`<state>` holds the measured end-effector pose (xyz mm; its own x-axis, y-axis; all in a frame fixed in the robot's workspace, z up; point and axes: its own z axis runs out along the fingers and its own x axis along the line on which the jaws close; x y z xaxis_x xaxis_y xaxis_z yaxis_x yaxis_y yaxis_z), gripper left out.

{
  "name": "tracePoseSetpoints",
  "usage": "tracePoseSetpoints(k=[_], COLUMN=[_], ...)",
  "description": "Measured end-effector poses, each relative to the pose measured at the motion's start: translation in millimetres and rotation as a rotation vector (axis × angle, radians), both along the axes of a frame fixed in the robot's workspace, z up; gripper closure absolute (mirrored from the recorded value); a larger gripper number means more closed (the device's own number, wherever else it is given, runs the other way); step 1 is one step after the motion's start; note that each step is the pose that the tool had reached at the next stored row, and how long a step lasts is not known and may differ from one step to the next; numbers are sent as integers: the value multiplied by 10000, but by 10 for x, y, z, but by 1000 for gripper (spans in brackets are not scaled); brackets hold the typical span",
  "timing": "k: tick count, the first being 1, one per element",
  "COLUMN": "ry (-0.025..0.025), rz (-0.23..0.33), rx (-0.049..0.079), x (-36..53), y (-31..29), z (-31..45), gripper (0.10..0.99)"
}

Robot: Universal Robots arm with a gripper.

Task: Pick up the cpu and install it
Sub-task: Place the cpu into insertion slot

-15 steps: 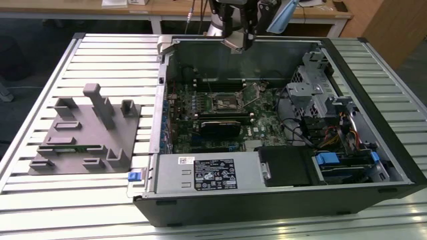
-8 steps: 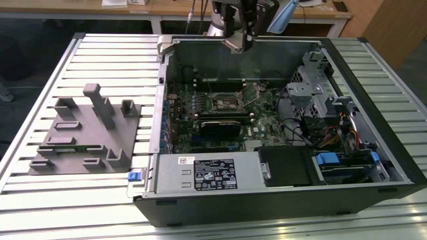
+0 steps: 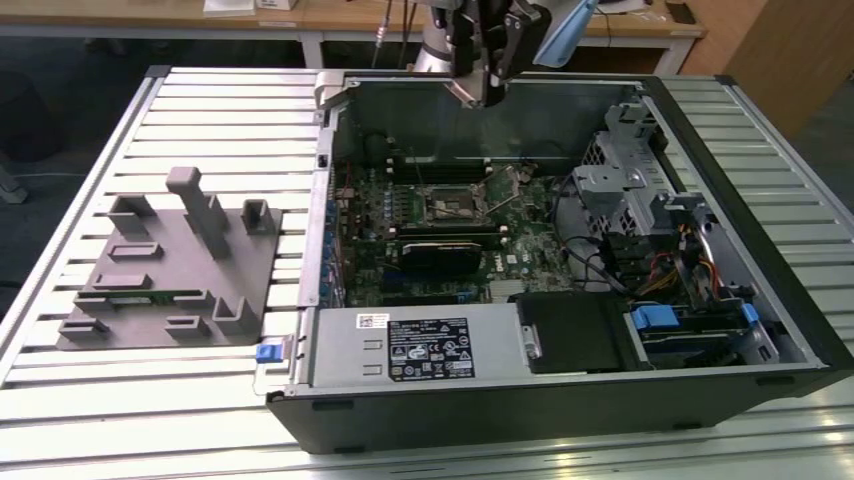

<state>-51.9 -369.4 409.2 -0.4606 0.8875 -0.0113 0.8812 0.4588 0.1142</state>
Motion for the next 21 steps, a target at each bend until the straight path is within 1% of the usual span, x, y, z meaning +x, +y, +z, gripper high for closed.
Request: tracePoseSetpoints(k=[11, 21], ry=[0, -2], rz=[-1985, -3297], rx=[-1, -3], x=[0, 0], y=[0, 14], z=[-48, -82], gripper=[545, 545])
